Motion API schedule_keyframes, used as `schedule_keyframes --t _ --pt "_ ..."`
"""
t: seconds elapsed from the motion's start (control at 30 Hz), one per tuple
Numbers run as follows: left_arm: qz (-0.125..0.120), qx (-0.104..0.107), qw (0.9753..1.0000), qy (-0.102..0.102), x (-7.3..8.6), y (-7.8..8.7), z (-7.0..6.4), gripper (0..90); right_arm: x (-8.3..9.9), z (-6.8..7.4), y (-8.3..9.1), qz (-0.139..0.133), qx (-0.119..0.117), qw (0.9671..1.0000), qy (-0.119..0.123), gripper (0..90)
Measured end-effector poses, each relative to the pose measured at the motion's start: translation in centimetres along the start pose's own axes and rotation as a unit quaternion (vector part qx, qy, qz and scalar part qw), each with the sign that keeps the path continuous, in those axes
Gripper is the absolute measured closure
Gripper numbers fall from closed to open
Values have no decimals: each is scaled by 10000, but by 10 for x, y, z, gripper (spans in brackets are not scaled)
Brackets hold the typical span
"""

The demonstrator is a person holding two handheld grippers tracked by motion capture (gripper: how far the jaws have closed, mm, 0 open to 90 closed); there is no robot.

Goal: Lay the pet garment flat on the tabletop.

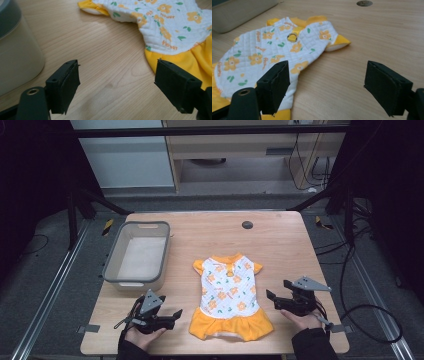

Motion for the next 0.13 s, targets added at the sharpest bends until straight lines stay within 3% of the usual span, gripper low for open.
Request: schedule_keyframes --t 0.13 --pt "-34 -7 9999 110 4 8 8 171 12 1 5 147 75 9999 51 188"
Point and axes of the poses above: each handheld gripper's, and its own axes: y roughly backward along the jaws, x roughly out of its underside, z roughly to its left, the point moved 8 cm from there along -y, roughly forward along the jaws, and after that the axes turned 14 degrees about y, right-handed, at the moved point
